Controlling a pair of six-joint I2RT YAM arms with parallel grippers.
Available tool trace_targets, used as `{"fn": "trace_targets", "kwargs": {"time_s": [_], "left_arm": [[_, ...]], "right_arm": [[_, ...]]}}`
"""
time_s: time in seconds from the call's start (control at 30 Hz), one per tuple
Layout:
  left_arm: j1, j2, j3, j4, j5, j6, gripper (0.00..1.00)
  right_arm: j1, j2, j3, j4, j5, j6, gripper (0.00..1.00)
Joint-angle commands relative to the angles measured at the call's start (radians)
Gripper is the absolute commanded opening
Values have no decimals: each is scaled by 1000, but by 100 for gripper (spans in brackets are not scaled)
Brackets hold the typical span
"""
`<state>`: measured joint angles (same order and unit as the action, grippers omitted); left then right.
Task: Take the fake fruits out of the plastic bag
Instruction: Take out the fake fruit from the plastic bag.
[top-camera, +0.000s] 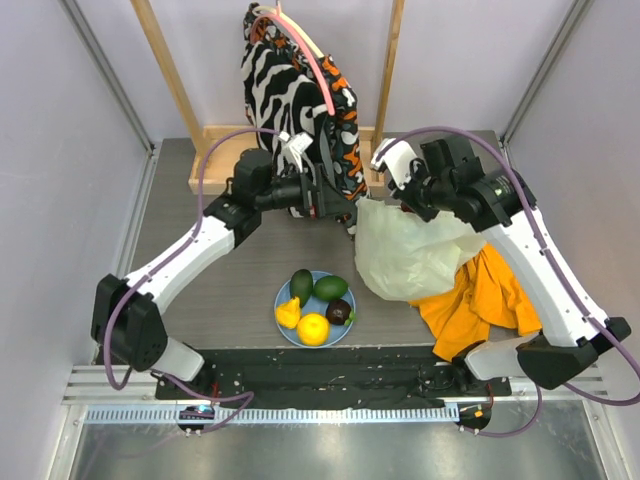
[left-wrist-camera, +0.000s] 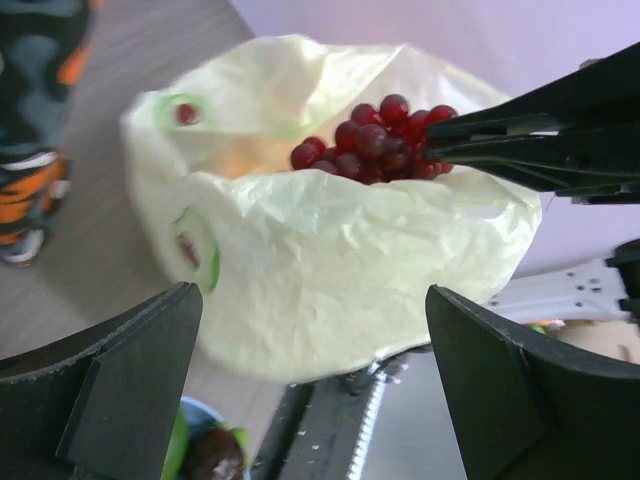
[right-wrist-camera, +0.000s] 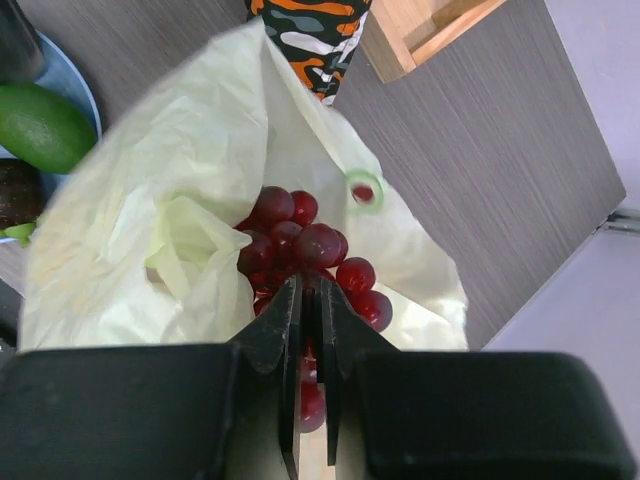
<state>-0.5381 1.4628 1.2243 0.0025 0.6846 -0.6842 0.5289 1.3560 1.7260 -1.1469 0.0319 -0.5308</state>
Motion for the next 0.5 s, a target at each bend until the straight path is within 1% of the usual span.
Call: {"fn": "trace_targets", "kwargs": {"time_s": [0.0, 0.07, 0.1, 0.17, 0.23, 0.27, 0.3, 0.33, 0.37, 0.4, 0.43, 0.47], "left_arm": [[-71, 66, 20, 182, 101, -178, 100], [-118, 115, 43, 202, 84, -186, 100], [-132, 132, 47, 202, 69, -187, 100], [-167, 178, 73, 205, 40, -196, 100], [-183, 237, 101, 214, 29, -218, 100], [-195, 254, 112, 214, 32, -209, 76], [-197, 283, 122, 205, 47, -198, 59], [-198, 289, 124, 203, 56, -181, 39], [-195, 289, 132, 188, 55, -158, 0], [-191, 281, 133, 148, 37, -131, 0], [-186, 262, 132, 93, 35, -57, 0], [-171, 245, 123, 58, 26, -16, 0]], "right_arm": [[-13, 3, -11, 30, -20, 60, 1], [-13, 5, -20, 41, -18, 81, 1], [-15, 8, -22, 45, -53, 87, 1], [-15, 17, -19, 49, -59, 94, 1], [-14, 22, -23, 50, -56, 95, 1], [-15, 22, -28, 53, -46, 97, 1], [-15, 17, -34, 56, -41, 97, 1], [-15, 12, -45, 58, -37, 97, 1], [-14, 3, -51, 61, 12, 88, 1], [-15, -7, -57, 64, 35, 80, 1], [-17, -15, -72, 68, 64, 69, 1], [-24, -33, -80, 76, 118, 42, 1]]}}
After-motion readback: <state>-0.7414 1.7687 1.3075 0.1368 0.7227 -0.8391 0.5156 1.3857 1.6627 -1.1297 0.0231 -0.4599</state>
